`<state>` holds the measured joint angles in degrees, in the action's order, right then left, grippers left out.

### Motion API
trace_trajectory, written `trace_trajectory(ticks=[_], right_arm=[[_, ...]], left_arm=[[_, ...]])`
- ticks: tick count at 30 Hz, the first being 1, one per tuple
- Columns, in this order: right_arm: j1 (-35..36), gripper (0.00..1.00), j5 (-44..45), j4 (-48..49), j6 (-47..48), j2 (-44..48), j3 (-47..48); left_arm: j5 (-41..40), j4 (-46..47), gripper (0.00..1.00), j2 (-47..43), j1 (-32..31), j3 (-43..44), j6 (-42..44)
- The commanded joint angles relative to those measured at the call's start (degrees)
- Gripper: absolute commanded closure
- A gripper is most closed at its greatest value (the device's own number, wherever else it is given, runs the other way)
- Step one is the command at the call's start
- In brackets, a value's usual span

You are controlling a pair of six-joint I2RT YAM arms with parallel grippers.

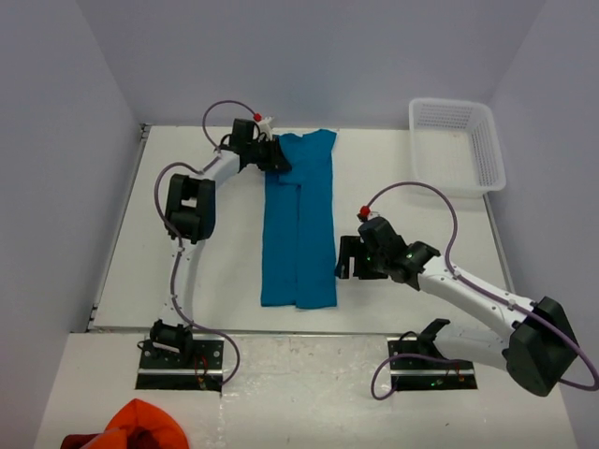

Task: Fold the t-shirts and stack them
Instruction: Rotate the tshirt 90 degrees

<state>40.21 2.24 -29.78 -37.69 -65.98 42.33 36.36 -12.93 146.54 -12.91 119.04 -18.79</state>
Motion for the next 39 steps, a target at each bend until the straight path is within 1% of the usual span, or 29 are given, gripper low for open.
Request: trace_trajectory(ticks=[1, 2, 3, 4, 5, 6, 8, 9, 11, 12, 14, 15, 17, 18, 20, 21, 23, 24, 26, 32, 36, 39], right_arm=[[0.0, 0.21, -6.9, 8.1, -2.0, 4.1, -4.6], [0.0, 0.21, -7.9, 10.2, -2.4, 4.8, -5.6], [-0.1, 0.22, -8.8, 11.1, -3.5, 5.1, -7.5], [0.0, 0.24, -10.7, 12.9, -4.1, 5.2, -8.6], [0.0, 0.26, -11.1, 13.6, -4.7, 5.7, -10.1], [0.0, 0.28, -11.3, 14.3, -6.1, 6.0, -10.9], [0.0, 0.34, -13.4, 17.7, -7.2, 7.0, -13.2], [0.0, 0.36, -13.9, 19.0, -8.2, 7.8, -15.5], [0.0, 0.4, -14.5, 20.6, -8.6, 7.9, -17.5], [0.0, 0.41, -14.6, 20.9, -9.0, 7.4, -18.1], [0.1, 0.43, -14.7, 22.7, -9.5, 7.6, -19.3], [0.1, 0.43, -15.2, 23.4, -9.9, 7.8, -20.7], [0.1, 0.43, -15.1, 25.0, -10.5, 8.1, -22.2], [0.1, 0.44, -15.0, 25.6, -10.5, 8.0, -22.5], [0.1, 0.44, -15.0, 26.4, -10.5, 6.6, -22.7], [0.1, 0.44, -15.3, 27.2, -10.6, 6.1, -23.3], [0.2, 0.46, -15.8, 29.3, -11.0, 4.6, -24.2], [0.2, 0.46, -16.0, 29.3, -11.5, 4.0, -24.4], [0.5, 0.47, -16.9, 32.4, -12.0, 2.6, -24.9], [2.1, 0.48, -17.0, 34.4, -13.2, 0.4, -25.1], [3.4, 0.52, -16.7, 35.5, -14.4, -1.3, -25.1], [5.1, 0.55, -15.4, 34.5, -15.1, -0.4, -24.9]], left_arm=[[-0.5, 0.9, 0.69, -12.0, -2.6, -3.5, 0.2], [-2.4, 0.1, 0.62, -13.9, -4.4, -4.1, 0.8], [-5.6, -1.2, 0.58, -16.6, -5.0, -4.3, 1.3], [-7.2, -3.8, 0.52, -17.8, -6.1, -4.4, 1.0], [-9.1, -4.9, 0.5, -19.2, -6.4, -4.8, 0.4], [-12.9, -5.9, 0.47, -22.0, -6.8, -6.3, -0.8], [-17.2, -8.1, 0.46, -25.1, -7.9, -9.0, -2.2], [-21.2, -8.5, 0.46, -28.5, -8.4, -13.0, -3.0], [-25.0, -8.7, 0.46, -32.0, -9.5, -17.8, -4.1], [-26.8, -8.1, 0.46, -35.3, -9.8, -22.9, -5.0], [-27.7, -7.3, 0.48, -38.4, -10.1, -28.1, -6.7], [-28.4, -6.8, 0.48, -41.7, -10.1, -33.6, -7.9], [-30.5, -4.7, 0.5, -45.3, -10.1, -39.0, -9.3], [-31.9, -3.6, 0.51, -48.4, -10.1, -43.8, -10.0], [-32.9, -3.6, 0.53, -51.0, -10.1, -47.7, -11.4], [-32.3, -2.6, 0.53, -53.4, -10.2, -51.4, -12.4], [-31.5, -1.8, 0.54, -55.6, -10.8, -54.8, -13.4], [-32.0, -1.5, 0.55, -57.7, -11.1, -57.8, -14.7], [-32.1, -0.9, 0.56, -60.9, -11.8, -61.8, -16.0], [-33.3, -1.8, 0.57, -67.2, -12.1, -68.9, -17.7], [-34.1, -3.5, 0.57, -70.0, -12.1, -71.4, -18.2], [-34.6, -4.3, 0.57, -72.2, -12.2, -73.5, -18.6]])
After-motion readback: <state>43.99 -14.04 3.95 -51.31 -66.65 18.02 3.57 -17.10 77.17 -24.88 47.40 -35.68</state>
